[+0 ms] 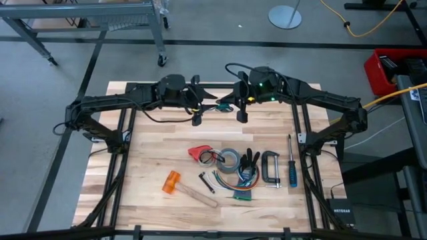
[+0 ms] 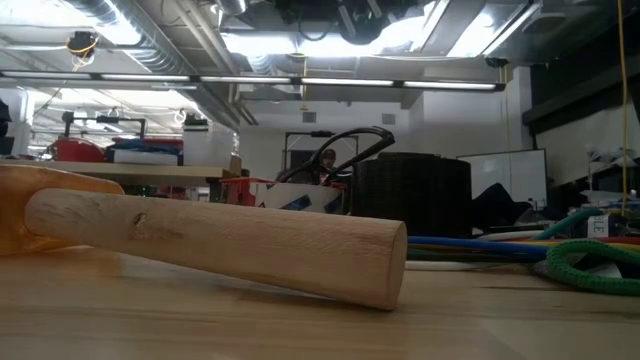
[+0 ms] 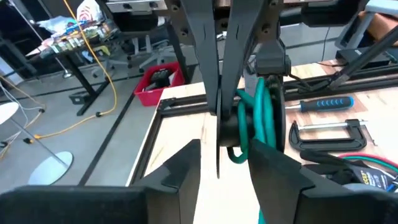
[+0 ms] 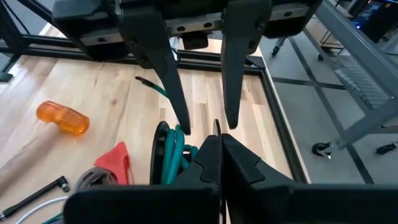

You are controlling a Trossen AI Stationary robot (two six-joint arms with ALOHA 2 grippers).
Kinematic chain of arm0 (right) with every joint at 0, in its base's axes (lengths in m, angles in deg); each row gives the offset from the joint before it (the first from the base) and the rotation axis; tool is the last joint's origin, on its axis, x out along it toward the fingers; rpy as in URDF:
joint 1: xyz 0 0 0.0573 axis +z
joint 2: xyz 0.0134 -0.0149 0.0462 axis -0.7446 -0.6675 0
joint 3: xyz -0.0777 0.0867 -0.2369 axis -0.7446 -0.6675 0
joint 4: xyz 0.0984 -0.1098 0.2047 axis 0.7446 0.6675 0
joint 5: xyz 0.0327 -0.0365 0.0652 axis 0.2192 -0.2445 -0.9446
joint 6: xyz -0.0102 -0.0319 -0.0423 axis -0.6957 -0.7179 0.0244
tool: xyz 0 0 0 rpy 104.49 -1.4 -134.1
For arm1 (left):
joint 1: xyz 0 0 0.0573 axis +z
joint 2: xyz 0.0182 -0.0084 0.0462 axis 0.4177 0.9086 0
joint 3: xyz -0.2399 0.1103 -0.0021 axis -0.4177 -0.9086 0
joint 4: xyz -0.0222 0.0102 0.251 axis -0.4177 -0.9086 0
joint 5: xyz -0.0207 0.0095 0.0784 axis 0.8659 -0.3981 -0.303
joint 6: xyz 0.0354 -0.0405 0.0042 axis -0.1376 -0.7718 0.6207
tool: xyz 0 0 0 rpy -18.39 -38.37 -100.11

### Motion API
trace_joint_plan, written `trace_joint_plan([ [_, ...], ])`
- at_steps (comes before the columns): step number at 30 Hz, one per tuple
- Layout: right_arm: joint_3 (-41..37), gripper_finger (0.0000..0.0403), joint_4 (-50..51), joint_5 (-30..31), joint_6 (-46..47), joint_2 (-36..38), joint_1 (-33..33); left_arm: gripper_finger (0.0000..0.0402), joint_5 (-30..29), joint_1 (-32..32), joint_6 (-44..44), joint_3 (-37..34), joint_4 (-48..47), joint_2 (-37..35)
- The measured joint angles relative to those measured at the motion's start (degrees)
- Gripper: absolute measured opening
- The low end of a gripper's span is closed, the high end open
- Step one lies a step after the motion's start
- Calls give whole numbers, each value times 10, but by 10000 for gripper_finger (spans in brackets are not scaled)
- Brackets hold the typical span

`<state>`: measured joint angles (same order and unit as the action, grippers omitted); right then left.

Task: Coil cords
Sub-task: Coil the green cable wire on the black spool

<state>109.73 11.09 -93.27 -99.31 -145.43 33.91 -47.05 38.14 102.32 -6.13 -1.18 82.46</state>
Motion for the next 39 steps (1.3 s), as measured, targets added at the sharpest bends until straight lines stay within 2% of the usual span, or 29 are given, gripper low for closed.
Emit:
trace_joint_plan([
  [5,0,1,-3,-11,0,0,0,105,0,0,-1,0,12,0],
  [11,0,1,-8,-11,0,0,0,22,0,-1,4,0,11,0],
  [13,0,3,-9,-11,0,0,0,7,0,-1,0,0,11,0],
  [21,0,43,-11,-11,1,0,0,2,0,1,-22,0,8,-2],
  [26,0,51,-24,-8,2,2,0,1,0,10,-34,0,-6,-20],
  [29,0,50,-27,13,2,12,-1,1,-9,15,-43,0,-21,-37],
  [35,0,50,-23,96,2,44,-1,0,-60,27,-51,0,-56,-77],
  [39,0,50,-23,105,28,56,-1,0,-99,35,-68,0,-42,-104],
])
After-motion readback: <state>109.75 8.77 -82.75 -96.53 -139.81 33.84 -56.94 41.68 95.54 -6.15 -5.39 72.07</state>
